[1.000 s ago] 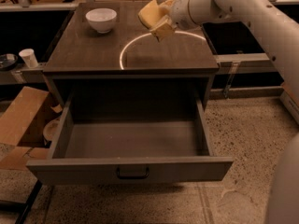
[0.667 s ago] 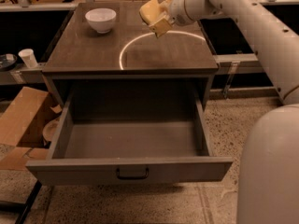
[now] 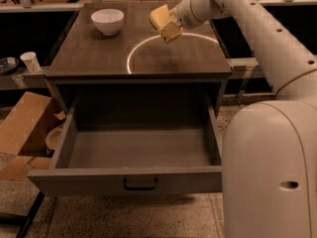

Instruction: Pick sponge from top drawer and place on counter

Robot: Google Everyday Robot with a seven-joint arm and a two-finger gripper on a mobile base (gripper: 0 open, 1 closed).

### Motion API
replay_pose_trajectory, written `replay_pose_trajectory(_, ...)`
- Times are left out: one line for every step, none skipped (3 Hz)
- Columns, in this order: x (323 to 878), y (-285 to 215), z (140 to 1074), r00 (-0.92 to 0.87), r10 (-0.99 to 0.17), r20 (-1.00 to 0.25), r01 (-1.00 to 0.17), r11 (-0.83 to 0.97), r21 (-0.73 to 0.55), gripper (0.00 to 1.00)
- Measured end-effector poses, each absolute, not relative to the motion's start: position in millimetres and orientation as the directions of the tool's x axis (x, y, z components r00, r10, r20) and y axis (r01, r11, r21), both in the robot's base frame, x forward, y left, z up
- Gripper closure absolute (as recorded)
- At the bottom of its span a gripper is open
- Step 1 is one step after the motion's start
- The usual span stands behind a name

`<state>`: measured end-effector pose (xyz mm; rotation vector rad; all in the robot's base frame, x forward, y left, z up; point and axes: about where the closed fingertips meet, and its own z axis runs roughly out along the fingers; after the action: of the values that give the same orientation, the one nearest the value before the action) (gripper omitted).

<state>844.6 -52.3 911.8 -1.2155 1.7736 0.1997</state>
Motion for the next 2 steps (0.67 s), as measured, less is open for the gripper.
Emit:
replay_pose_trajectory(849.5, -50.9, 906.7, -0.091, -0.636, -0.766, -0.798, 0.507, -0.326, 0.13)
replay_pose_trajectory(851.9, -51.3, 906.8, -0.099, -0.627, -0.773, -0.794, 0.518, -0.318, 0.00)
